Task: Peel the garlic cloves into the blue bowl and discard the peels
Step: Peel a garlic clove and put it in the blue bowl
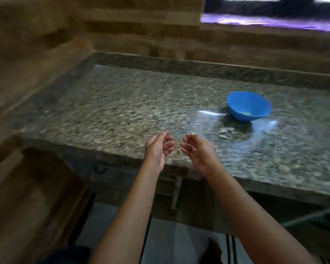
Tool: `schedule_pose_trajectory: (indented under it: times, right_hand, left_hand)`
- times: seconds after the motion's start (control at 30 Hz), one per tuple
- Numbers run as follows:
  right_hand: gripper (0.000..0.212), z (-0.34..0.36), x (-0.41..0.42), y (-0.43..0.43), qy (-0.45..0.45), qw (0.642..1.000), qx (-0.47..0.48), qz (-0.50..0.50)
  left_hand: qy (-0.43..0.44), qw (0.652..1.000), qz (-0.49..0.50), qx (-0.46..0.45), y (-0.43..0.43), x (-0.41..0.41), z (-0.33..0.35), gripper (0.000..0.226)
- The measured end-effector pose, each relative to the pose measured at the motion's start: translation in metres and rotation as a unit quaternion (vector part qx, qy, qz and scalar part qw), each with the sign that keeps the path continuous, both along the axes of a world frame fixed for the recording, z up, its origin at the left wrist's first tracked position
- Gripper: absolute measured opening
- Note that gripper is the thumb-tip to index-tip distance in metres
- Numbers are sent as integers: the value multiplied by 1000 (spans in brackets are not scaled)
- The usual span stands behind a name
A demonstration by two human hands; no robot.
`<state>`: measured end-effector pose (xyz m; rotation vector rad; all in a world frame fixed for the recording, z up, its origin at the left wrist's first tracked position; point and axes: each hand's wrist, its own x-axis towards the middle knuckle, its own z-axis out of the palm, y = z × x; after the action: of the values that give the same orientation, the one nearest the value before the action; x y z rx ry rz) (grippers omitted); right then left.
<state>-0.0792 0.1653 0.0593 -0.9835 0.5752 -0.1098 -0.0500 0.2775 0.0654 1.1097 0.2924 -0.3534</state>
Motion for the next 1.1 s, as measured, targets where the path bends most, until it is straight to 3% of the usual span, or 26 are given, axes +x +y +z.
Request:
schedule_pose_trajectory:
  times: [0.17,0.33,0.53,0.83,0.97,1.1]
  right_hand:
    - [16,7,-12,-127,-16,998,-41,-51]
    - [15,-4,-11,-222,37,982,-177,-52]
    - [13,-50,7,-300,178,927,-310,-112]
    - [11,-48,19,-316,241,854,-460,-23]
    - [18,-41,17,-313,227,867,-443,-34]
    - [33,-18,20,-304,136,907,-392,-76]
  left_hand:
    - [-6,995,-94,-10,-139,5,7,17]
    - [5,991,-133,6,-230,8,1,17]
    - [23,986,-149,76,-271,17,-7,12]
    - [22,979,-171,105,-283,27,-15,7]
    - [2,977,-181,112,-274,35,-15,7]
    - [-15,981,-158,113,-262,49,-11,8]
